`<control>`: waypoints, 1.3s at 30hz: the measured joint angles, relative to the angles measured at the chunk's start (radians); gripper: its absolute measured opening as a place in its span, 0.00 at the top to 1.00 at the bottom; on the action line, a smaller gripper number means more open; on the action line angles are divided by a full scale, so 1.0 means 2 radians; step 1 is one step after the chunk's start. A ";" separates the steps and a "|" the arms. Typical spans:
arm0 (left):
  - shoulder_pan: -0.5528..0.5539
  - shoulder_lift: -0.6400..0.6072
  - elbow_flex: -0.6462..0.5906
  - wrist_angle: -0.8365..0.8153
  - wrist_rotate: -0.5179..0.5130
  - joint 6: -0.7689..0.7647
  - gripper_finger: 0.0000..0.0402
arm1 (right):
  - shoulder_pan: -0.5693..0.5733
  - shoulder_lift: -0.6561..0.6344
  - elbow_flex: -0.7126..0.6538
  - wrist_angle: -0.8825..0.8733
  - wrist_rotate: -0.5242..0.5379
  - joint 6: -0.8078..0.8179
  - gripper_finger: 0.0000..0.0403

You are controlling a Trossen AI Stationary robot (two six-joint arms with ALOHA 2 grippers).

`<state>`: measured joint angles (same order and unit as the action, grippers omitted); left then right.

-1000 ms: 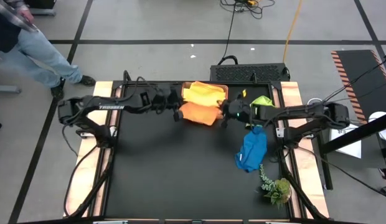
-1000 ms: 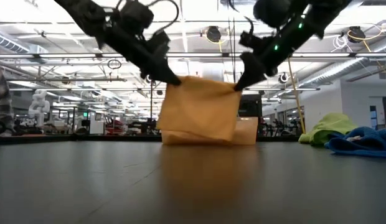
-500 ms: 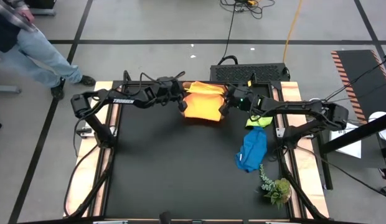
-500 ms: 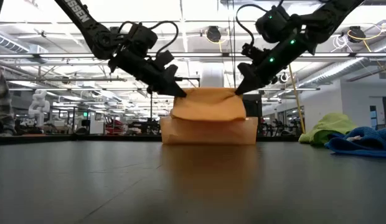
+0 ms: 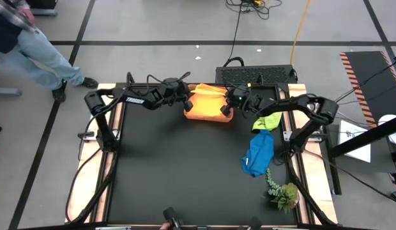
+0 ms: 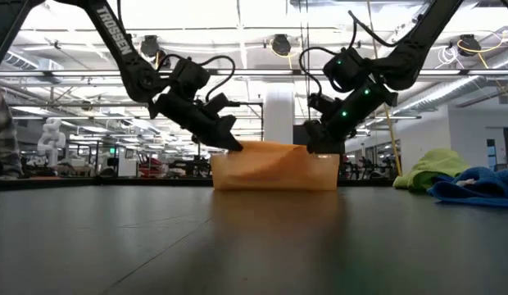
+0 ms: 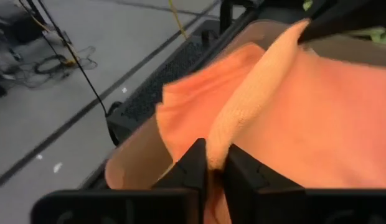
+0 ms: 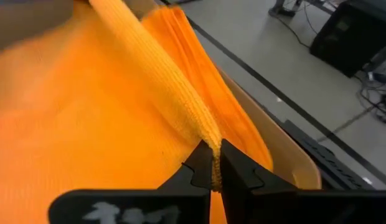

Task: Fold microfiber towels
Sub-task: Put the orange towel in the orange bin, then fold the green towel

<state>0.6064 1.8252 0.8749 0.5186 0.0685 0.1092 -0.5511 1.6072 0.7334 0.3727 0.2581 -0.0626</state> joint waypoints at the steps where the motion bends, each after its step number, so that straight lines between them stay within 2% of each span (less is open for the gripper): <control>1: 0.000 0.002 0.000 0.005 -0.003 0.002 0.88 | -0.002 0.000 0.000 -0.001 0.001 -0.001 0.99; 7: 0.001 0.002 0.000 0.004 -0.014 -0.002 0.78 | -0.010 0.000 -0.001 0.004 0.004 -0.017 0.96; 13: 0.001 -0.006 0.000 0.002 -0.012 -0.003 0.66 | -0.010 0.000 -0.001 0.015 0.003 -0.018 0.83; 19: 0.001 -0.066 0.000 -0.028 -0.013 -0.006 0.53 | -0.008 -0.020 -0.001 0.003 0.027 -0.019 0.67; 23: 0.000 -0.124 0.000 -0.074 -0.013 -0.005 0.49 | -0.003 -0.054 -0.001 -0.010 0.030 -0.021 0.61; 28: -0.018 -0.193 0.000 -0.152 -0.013 -0.006 0.51 | 0.016 -0.104 -0.001 -0.032 0.021 -0.030 0.61; 33: -0.046 -0.265 0.000 -0.173 -0.008 0.010 0.59 | 0.064 -0.183 -0.013 -0.046 0.016 -0.102 0.64; 39: -0.093 -0.326 -0.018 -0.194 0.015 0.002 0.69 | 0.125 -0.281 -0.044 -0.070 0.016 -0.084 0.67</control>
<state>0.4205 1.1728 0.8393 0.1307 0.0989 0.1126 -0.3006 1.0442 0.6459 0.2318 0.2902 -0.2305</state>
